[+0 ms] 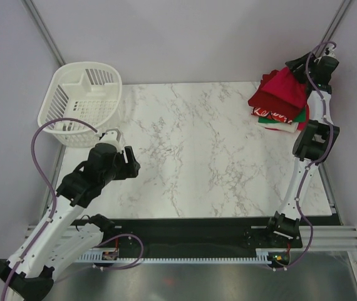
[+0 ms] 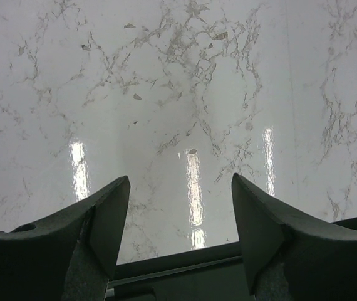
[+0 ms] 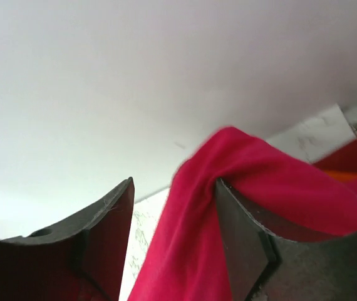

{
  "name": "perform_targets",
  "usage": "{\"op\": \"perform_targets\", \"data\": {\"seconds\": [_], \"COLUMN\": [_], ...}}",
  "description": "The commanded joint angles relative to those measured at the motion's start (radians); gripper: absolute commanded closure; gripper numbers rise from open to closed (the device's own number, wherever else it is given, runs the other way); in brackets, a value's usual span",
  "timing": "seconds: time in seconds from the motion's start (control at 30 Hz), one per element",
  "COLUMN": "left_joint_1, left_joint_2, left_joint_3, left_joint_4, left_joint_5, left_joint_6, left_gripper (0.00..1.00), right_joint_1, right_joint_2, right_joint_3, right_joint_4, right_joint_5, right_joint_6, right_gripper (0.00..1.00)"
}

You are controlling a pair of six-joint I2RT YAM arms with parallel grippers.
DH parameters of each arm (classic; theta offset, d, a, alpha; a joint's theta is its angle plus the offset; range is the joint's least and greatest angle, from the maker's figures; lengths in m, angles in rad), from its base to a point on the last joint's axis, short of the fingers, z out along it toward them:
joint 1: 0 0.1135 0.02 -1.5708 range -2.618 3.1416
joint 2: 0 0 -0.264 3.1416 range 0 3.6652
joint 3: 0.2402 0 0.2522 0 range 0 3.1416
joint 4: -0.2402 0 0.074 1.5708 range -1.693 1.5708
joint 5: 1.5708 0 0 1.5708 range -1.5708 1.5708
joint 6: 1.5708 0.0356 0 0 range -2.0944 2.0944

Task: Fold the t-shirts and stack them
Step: Neatly place the folded tshirt to the corner

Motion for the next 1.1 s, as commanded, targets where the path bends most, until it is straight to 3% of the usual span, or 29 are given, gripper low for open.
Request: {"op": "perform_targets", "data": {"seconds": [0.0,0.07,0.2,0.43,0.67,0.87,1.07], "left_joint_1": [0.006,0.007,0.006,0.011,0.009,0.009,0.009], "left_joint_2": [0.001,-0.002,-0.002,-0.012,-0.031,-0.014,0.006], "left_joint_3": [-0.004,-0.004,-0.001,-0.001,-0.004,-0.004,-0.004], "left_joint_4": [0.025,0.025,0.025,0.025,0.027,0.025,0.024], "left_joint_5": [-0.028,-0.028,-0.023,-0.014,-0.016,-0.017,-0.016], "left_joint_6": [0.021,0.018,0.019,0.021,0.022,0.021,0.021], "left_gripper": [0.26,0.26,0.26,0.26,0.26,0.26,0.26], "right_joint_1": [0.001,0.001,-0.006,-0.057,-0.103,-0.144,-0.151], "right_joint_2": [0.059,0.033,-0.196,-0.431,-0.461,-0.367,-0.358], "right_joint_3": [0.08,0.065,-0.13,-0.464,-0.612,-0.6,-0.584], "right_joint_4": [0.213,0.229,0.295,0.447,0.47,0.513,0.363], "right_joint_5": [-0.113,-0.153,-0.135,-0.092,-0.118,-0.151,-0.017], "right_joint_6": [0.017,-0.013,-0.067,0.023,0.057,0.111,-0.08], "right_gripper": [0.35,0.3,0.22,0.21,0.27,0.36,0.39]}}
